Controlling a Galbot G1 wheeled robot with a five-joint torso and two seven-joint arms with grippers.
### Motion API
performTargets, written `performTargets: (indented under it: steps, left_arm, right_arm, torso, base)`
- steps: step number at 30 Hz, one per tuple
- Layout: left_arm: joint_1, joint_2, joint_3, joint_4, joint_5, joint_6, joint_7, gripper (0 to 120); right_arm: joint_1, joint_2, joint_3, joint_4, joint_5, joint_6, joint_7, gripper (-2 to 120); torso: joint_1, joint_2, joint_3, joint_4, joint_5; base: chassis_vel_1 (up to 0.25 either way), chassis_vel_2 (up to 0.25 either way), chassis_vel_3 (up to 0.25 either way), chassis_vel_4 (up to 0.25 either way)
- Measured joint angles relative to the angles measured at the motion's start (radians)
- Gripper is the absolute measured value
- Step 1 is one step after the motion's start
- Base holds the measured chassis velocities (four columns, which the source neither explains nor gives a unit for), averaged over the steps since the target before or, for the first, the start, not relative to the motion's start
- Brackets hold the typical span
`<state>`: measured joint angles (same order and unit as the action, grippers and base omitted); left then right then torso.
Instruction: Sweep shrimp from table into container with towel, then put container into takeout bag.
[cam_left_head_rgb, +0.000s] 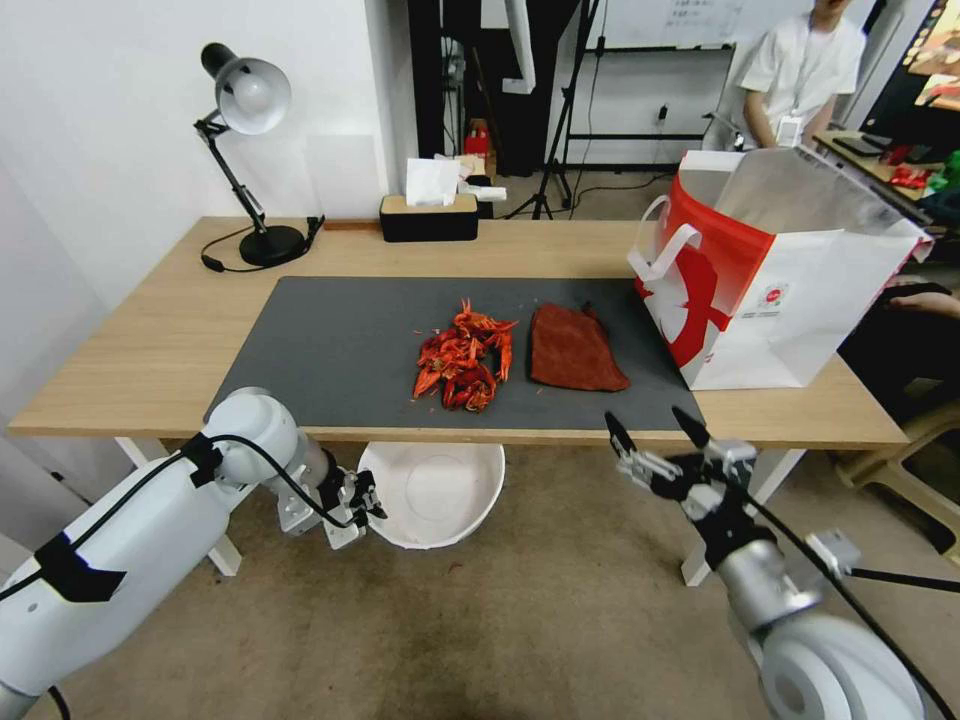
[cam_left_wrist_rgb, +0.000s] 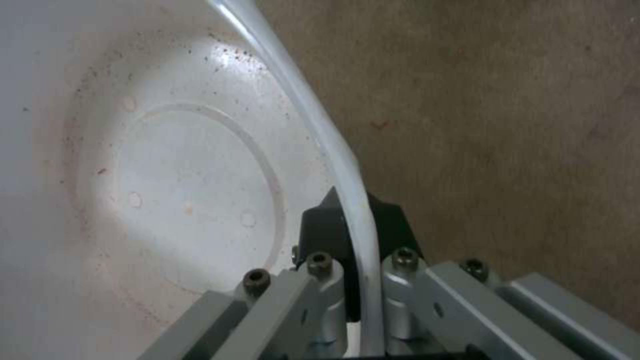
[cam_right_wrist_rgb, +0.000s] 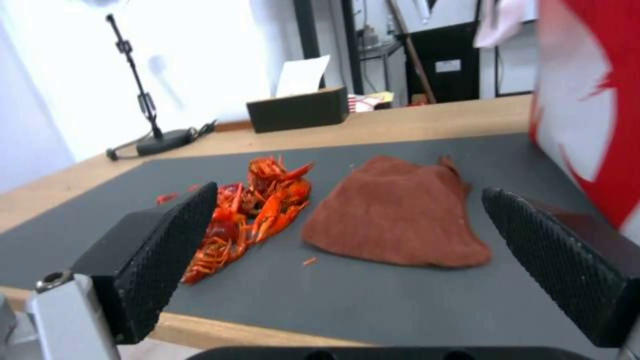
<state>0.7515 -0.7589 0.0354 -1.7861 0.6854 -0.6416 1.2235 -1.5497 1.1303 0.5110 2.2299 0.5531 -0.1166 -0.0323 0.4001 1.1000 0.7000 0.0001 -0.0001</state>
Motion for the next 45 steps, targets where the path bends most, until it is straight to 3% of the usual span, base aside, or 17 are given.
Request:
performTargets:
  steps: [8,13,14,19,22,32,45]
  left_arm:
    - [-0.008,0.003,0.034,-0.008,0.027,-0.008,-0.001,0]
    - [-0.008,-0.002,0.054,-0.003,0.046,-0.007,0.000,0]
    - [-0.009,-0.003,0.057,0.006,0.064,-0.010,0.000,0]
    - [-0.011,-0.001,0.055,0.019,0.074,-0.014,0.001,0]
    - [-0.003,0.007,0.052,0.022,0.077,-0.015,0.001,0]
    - [-0.004,-0.001,0.065,0.024,0.082,-0.016,0.002,0]
    - [-0.003,-0.001,0.073,0.029,0.081,-0.024,0.001,0]
  right_arm:
    - [0.208,-0.094,-0.152,-0.078,0.003,-0.082,0.122,100]
    - [0.387,-0.137,-0.271,-0.136,0.014,-0.202,0.281,100]
    - [0.496,-0.152,-0.336,-0.182,0.029,-0.274,0.354,100]
    - [0.622,-0.149,-0.418,-0.256,0.074,-0.361,0.460,100]
    - [0.745,-0.120,-0.514,-0.351,0.168,-0.442,0.573,100]
    - [0.889,-0.021,-0.616,-0.524,0.189,-0.423,0.642,100]
    - [0.946,0.015,-0.617,-0.615,0.211,-0.427,0.671,100]
  torso:
    - [0.000,0.000,0.000,0.0002,0.0001]
    - [0.000,0.000,0.000,-0.0001,0.0001]
    - [0.000,0.000,0.000,0.0000,-0.0001]
    - [0.000,0.000,0.000,-0.0002,-0.0003]
    - [0.000,0.000,0.000,-0.0002,0.0000]
    - [0.000,0.000,0.000,-0.0001,0.0000]
    - [0.000,0.000,0.000,-0.0001,0.0001]
  base:
    - [0.000,0.000,0.000,0.000]
    - [0.000,0.000,0.000,0.000]
    - [0.000,0.000,0.000,0.000]
    - [0.000,0.000,0.000,0.000]
    - [0.000,0.000,0.000,0.000]
    - [0.000,0.000,0.000,0.000]
    - [0.000,0.000,0.000,0.000]
